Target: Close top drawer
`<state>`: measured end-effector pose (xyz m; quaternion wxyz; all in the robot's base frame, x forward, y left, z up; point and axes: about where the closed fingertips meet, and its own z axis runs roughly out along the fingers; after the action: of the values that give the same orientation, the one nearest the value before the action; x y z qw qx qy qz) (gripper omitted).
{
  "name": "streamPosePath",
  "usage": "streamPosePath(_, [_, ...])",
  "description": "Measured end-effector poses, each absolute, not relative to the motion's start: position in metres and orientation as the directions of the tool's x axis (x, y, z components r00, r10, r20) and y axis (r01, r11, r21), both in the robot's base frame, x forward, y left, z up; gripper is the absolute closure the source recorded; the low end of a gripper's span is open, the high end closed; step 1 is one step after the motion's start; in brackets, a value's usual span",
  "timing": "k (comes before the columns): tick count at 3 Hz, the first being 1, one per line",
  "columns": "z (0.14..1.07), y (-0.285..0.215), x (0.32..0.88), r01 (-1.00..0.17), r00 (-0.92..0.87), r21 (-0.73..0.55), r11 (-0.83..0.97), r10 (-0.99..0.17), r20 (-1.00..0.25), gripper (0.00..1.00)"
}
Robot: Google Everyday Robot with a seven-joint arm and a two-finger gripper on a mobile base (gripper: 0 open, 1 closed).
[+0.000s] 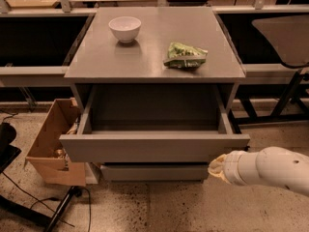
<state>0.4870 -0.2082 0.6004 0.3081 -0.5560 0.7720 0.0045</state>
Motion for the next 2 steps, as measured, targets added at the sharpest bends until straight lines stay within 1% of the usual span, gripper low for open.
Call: streamPosePath(2, [0.6024, -0.2096, 0.4922, -0.852, -0.182, -0.357, 0.382, -0.856, -0.483, 1.0])
